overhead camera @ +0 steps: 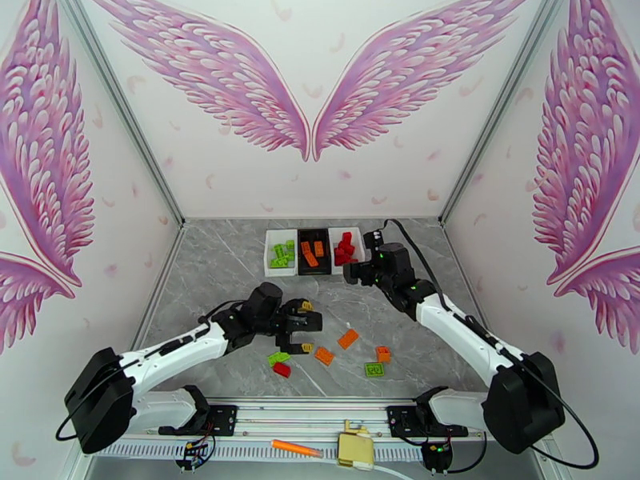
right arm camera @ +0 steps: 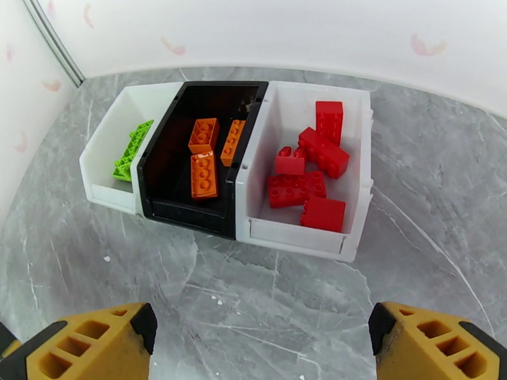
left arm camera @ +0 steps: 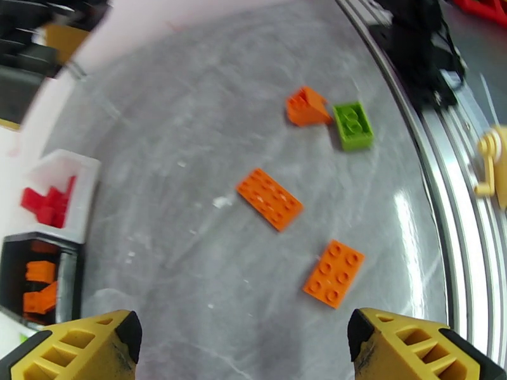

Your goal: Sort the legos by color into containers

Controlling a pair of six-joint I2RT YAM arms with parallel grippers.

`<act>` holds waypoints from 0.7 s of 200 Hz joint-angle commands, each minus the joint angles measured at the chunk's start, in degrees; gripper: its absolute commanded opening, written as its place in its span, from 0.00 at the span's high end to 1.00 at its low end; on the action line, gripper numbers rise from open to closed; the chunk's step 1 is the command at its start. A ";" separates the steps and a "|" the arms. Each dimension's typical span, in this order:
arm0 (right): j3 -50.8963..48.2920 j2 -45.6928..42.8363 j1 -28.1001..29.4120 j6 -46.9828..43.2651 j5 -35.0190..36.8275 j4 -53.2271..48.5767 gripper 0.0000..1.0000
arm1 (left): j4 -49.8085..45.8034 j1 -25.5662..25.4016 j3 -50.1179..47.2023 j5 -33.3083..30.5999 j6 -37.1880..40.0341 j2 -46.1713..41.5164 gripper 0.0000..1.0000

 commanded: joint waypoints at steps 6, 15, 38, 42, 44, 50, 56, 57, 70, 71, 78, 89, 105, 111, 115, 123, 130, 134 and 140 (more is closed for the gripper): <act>-2.00 -3.15 -0.38 -1.92 3.08 -1.81 0.07 | -9.48 -2.59 5.31 -1.01 11.03 4.76 0.11; -2.08 -3.47 -0.44 -1.90 3.44 -2.08 0.07 | -9.63 -3.49 5.76 -2.06 12.09 6.38 0.12; -1.94 -3.76 -0.44 -1.98 3.48 -2.44 0.07 | -11.76 -6.03 8.11 -3.59 14.57 10.22 0.12; -1.86 -3.69 -0.44 -2.07 3.54 -2.54 0.07 | -12.22 -6.47 8.75 -3.65 14.97 10.93 0.12; -1.78 -3.66 -0.44 -2.12 3.41 -2.54 0.07 | -12.48 -6.62 8.99 -3.75 15.18 11.25 0.13; -1.76 -3.69 -0.40 -2.17 3.39 -2.67 0.07 | -13.12 -7.17 9.56 -3.87 15.73 12.23 0.13; -1.60 -3.63 -0.45 -2.24 3.37 -2.73 0.07 | -13.67 -7.73 10.35 -4.04 16.07 13.10 0.14; -1.54 -3.64 -0.46 -2.24 3.37 -2.77 0.07 | -13.76 -7.81 10.47 -4.09 16.14 13.19 0.14; -1.34 -3.49 -0.47 -2.48 3.39 -2.88 0.07 | -16.14 -8.87 12.34 -4.21 17.87 15.46 0.17; -1.28 -3.48 -0.47 -2.49 3.42 -2.93 0.07 | -16.40 -8.96 12.52 -4.26 17.92 15.69 0.17; -1.05 -3.39 -0.47 -2.52 3.65 -3.06 0.07 | -17.85 -9.40 13.90 -4.65 18.58 17.24 0.20; -0.82 -3.22 -0.44 -2.85 3.80 -3.23 0.06 | -20.22 -10.03 15.61 -5.40 19.03 19.43 0.23; -0.44 -3.21 -0.47 -2.96 3.83 -3.42 0.06 | -19.71 -10.26 16.42 -5.84 17.43 21.81 0.27; -0.36 -3.22 -0.47 -3.04 3.65 -3.50 0.06 | -18.67 -10.31 16.23 -5.89 17.15 22.30 0.28; -0.29 -3.27 -0.43 -3.05 3.62 -3.50 0.06 | -18.21 -10.34 15.97 -5.88 17.25 22.61 0.28; -0.11 -3.32 -0.47 -2.99 3.63 -3.74 0.06 | -17.54 -10.31 15.64 -5.85 17.66 23.22 0.28; 0.04 -3.45 -0.43 -3.08 3.63 -4.01 0.06 | -17.16 -10.41 15.71 -6.01 17.69 23.90 0.29; 0.07 -3.53 -0.42 -3.04 3.55 -4.10 0.06 | -17.18 -10.40 15.86 -6.09 17.56 24.26 0.29; 0.09 -3.64 -0.42 -3.05 3.55 -4.14 0.06 | -17.08 -10.38 16.11 -6.41 17.24 24.91 0.30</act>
